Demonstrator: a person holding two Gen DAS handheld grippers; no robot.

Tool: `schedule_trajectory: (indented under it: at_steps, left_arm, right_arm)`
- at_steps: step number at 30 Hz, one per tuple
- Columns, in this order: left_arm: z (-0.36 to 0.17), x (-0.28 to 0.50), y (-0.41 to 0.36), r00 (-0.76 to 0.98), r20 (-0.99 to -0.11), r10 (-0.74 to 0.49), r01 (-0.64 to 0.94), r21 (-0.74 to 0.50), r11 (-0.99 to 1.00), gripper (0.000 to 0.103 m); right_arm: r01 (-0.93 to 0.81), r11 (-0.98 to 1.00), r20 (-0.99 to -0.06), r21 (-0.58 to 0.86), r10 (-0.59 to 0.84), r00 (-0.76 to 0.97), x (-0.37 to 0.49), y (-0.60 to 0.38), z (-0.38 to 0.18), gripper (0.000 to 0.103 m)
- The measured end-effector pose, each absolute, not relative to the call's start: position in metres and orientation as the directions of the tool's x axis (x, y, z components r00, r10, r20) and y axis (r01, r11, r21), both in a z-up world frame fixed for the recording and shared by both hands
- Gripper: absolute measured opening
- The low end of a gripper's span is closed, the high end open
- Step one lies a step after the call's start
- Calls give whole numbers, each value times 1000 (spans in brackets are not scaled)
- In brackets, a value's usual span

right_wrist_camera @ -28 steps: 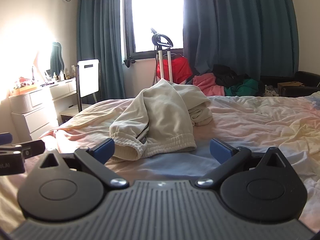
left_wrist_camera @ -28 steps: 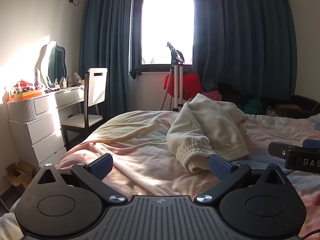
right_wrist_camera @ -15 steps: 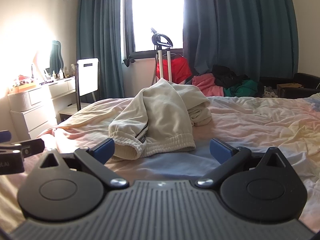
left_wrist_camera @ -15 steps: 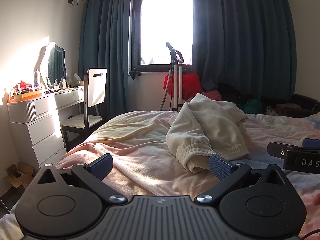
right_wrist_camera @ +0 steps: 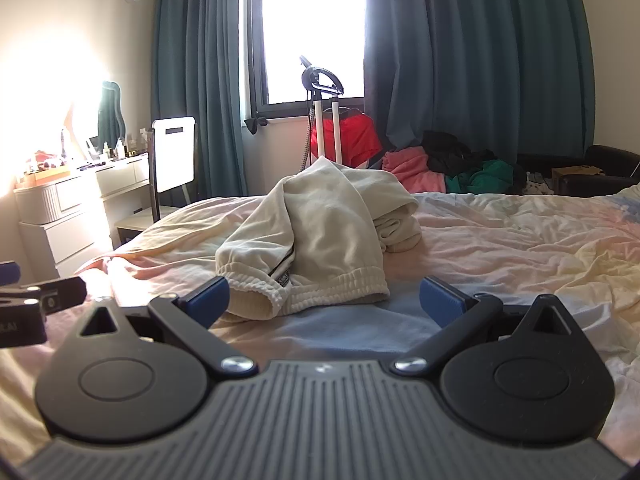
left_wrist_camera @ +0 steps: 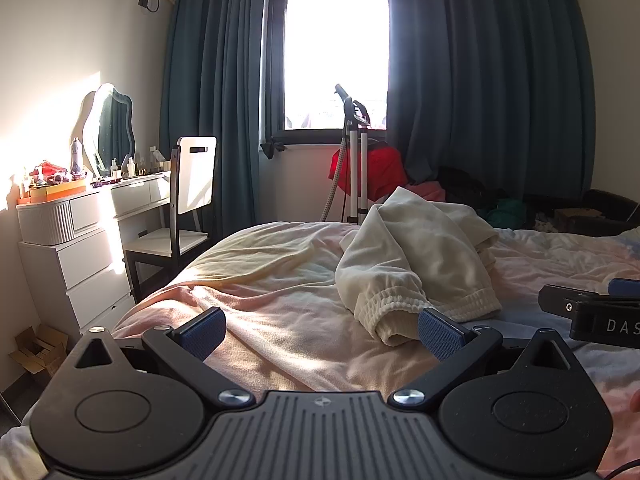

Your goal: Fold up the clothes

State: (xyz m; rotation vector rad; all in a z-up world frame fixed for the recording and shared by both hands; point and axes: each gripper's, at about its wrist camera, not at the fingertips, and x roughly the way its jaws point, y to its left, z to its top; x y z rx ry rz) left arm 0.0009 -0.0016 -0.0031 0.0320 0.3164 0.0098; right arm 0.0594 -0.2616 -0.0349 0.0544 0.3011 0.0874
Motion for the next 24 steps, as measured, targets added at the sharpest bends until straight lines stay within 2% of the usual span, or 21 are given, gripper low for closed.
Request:
schedule_trajectory:
  at_steps: [24]
  left_arm:
    - [-3, 1, 1, 951, -308, -6, 13, 21, 1000, 103]
  right_arm:
    - [-66, 994, -301, 87, 89, 949, 57, -263, -28, 103]
